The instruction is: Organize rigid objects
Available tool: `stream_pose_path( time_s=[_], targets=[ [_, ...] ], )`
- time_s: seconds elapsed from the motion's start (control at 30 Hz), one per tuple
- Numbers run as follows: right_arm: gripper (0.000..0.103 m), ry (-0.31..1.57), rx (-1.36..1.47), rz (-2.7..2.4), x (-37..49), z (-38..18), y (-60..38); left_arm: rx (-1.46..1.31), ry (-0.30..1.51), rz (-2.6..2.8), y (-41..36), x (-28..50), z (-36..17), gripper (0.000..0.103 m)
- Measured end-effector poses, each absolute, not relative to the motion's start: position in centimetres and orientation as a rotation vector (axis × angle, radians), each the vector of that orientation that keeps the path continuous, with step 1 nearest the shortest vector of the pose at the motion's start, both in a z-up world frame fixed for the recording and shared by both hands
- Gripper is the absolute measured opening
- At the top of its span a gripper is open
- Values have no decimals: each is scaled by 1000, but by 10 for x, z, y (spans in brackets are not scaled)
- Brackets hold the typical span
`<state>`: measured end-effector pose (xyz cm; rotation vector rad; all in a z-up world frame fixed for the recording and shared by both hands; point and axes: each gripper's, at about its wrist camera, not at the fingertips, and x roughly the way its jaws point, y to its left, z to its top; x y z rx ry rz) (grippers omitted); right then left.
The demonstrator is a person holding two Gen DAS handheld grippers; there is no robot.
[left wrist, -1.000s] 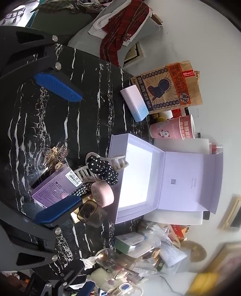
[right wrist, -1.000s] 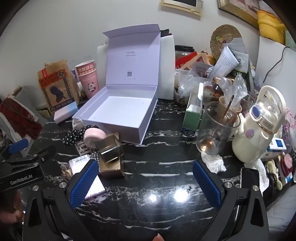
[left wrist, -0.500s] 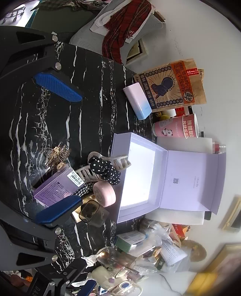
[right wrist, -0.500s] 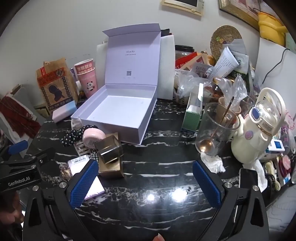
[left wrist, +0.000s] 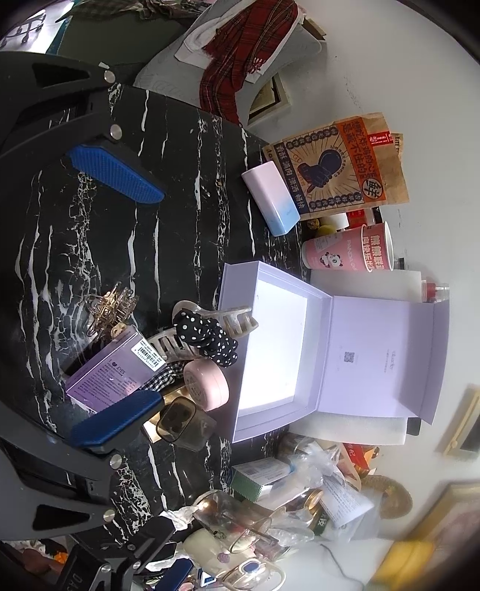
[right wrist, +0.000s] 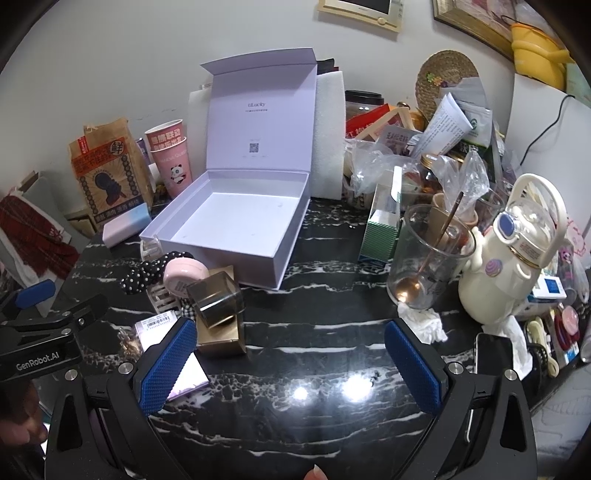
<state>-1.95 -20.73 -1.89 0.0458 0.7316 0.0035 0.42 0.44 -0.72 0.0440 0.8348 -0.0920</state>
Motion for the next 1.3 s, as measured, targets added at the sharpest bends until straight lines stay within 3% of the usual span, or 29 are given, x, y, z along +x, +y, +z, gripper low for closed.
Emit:
stream_pose_path(
  time_s=[1.3],
  targets=[
    [103, 757, 55, 35, -21, -26, -207, 15, 870, -124, 10, 3, -15, 103]
  ],
)
